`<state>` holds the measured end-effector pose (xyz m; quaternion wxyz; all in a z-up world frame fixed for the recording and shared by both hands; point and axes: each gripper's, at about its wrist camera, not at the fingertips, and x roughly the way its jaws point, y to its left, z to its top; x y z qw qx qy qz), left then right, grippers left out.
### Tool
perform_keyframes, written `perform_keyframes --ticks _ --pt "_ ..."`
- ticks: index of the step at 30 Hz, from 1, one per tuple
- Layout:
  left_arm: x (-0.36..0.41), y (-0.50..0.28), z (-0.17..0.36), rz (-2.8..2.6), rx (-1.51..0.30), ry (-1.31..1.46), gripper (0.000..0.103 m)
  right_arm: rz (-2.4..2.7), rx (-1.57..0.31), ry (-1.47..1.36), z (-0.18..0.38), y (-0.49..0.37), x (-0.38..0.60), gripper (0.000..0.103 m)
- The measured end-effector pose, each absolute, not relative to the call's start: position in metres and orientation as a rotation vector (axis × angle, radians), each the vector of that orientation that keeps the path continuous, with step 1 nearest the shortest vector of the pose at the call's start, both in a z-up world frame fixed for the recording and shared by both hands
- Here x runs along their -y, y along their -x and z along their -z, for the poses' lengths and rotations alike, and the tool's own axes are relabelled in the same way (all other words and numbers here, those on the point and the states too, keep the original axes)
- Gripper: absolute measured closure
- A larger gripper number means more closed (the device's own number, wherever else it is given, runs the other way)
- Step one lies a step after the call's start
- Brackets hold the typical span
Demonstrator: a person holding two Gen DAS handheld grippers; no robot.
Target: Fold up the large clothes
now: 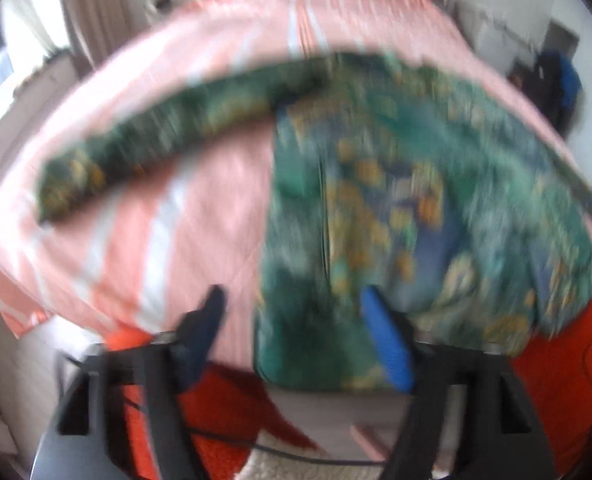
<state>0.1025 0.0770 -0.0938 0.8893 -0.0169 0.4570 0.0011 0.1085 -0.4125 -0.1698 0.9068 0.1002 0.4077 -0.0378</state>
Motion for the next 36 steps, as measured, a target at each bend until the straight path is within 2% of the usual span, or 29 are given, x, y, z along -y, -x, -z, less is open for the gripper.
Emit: perform_keyframes --ticks 1,3,8,12,21,36 --pt "-0.077 -0.101 0.081 -0.018 -0.896 0.047 0.007 0.097 -0.815 -0.211 0.165 -0.105 0.411 0.017" --pt "-0.077 -0.096 0.050 -0.044 -0.754 0.102 0.001 0.117 -0.771 -0.223 0.157 -0.102 0.403 0.010" --pt "-0.073 -0.107 0.017 -0.060 -0.578 0.230 0.001 0.026 -0.722 -0.266 0.150 -0.105 0.371 0.009" --pt "-0.049 -0.117 0.024 0.008 -0.630 0.198 0.000 -0.030 -0.675 -0.287 0.150 -0.101 0.347 0.004" --pt "-0.013 -0.113 0.067 0.093 -0.741 0.128 0.001 -0.111 -0.679 -0.148 0.160 -0.097 0.303 0.004" --pt "-0.010 -0.105 0.072 0.014 -0.700 0.075 0.001 -0.087 -0.683 -0.088 0.166 -0.099 0.292 0.004"
